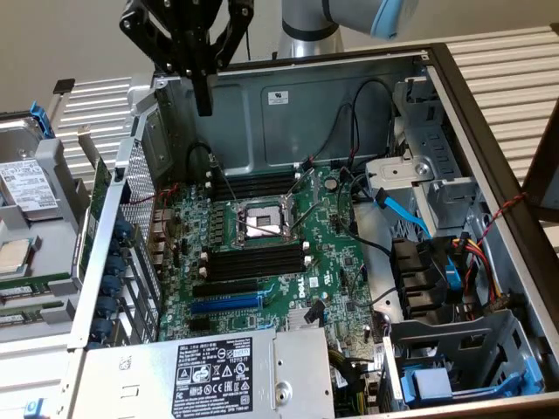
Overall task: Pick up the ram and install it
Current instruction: 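Reach for the ram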
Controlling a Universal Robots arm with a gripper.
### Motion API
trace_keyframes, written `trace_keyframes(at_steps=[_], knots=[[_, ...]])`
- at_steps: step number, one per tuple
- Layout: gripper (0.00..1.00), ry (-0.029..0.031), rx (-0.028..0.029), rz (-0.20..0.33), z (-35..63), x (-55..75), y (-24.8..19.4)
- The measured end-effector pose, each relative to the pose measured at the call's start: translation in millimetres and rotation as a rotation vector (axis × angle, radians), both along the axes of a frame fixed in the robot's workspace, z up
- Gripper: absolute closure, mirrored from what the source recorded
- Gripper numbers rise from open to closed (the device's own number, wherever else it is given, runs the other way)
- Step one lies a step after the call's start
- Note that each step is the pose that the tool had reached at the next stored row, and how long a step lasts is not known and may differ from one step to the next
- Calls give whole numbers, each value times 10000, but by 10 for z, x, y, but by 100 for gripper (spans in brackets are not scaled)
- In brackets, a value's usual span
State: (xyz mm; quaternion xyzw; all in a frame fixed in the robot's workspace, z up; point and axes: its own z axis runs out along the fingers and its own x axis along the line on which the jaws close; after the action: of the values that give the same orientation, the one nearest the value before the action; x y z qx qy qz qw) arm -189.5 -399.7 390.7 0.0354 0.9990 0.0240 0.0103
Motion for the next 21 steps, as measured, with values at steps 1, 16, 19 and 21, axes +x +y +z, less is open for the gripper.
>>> trace_keyframes(at_steps=[1,16,19,21], knots=[[89,0,0,1,-1,-45,-2],[89,-1,15,2,-5,-726,-61],[89,0,22,0,-5,-865,-74],[89,0,27,1,-5,-955,-83]])
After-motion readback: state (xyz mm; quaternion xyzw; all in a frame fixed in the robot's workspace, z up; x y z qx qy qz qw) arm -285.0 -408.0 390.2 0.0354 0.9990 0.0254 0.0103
